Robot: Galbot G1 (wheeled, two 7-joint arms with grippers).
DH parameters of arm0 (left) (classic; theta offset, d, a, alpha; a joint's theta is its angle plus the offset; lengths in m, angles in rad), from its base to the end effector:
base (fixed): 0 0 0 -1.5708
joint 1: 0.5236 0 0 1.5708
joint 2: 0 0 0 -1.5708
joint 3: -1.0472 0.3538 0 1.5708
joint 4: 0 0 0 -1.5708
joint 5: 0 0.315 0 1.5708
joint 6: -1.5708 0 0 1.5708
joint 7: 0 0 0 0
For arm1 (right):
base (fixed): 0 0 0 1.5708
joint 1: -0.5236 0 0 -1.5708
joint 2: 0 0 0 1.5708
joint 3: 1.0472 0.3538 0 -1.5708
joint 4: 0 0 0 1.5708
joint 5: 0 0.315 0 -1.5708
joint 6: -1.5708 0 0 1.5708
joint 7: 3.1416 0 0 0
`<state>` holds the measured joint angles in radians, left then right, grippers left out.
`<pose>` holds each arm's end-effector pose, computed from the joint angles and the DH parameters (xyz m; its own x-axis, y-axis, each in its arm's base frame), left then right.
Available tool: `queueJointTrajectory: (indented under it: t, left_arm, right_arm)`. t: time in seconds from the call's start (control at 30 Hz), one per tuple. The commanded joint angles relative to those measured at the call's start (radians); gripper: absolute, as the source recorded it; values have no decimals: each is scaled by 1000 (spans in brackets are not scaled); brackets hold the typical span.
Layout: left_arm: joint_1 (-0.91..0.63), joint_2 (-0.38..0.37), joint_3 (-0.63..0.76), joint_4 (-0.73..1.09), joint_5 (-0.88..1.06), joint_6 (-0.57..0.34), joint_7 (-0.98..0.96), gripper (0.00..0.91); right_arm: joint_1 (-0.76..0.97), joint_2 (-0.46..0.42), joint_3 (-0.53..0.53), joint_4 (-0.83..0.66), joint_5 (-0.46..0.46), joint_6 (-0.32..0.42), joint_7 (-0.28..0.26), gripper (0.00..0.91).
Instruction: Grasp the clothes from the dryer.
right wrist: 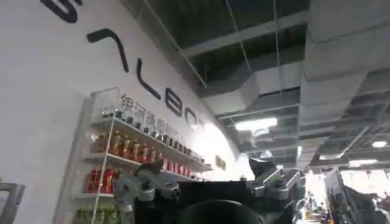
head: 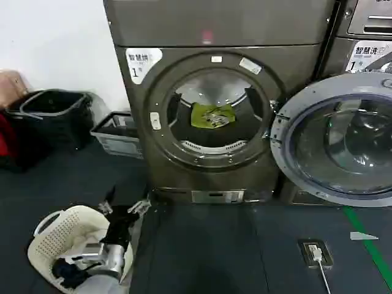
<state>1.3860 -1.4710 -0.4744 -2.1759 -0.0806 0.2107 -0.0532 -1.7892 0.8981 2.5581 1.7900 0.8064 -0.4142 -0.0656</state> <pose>0.1859 0.0047 -0.2511 -0.9977 0.0472 -0.0491 0.0474 0.9989 -0.0029 -0.1364 -0.3929 0.0547 -0.3143 0.7926 -0.5225 0.9330 0.3594 -0.0161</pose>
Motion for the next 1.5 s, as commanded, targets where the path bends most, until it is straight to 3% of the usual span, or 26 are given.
queueJointTrajectory:
  t: [0.03,0.83,1.1,1.5]
  left_arm:
    - [4,-2,7,-7,5,-6,2,907]
    - [15,-6,18,-22,14,-14,9,907]
    - [10,-5,23,-19,18,-18,18,907]
    - [1,0,28,-11,22,-34,27,907]
  right_arm:
    - [3,1,-5,14,15,10,-1,907]
    - [-9,2,12,7,25,19,3,907]
    - [-29,-2,65,-40,-4,12,21,907]
    - [-44,7,89,-36,23,32,24,907]
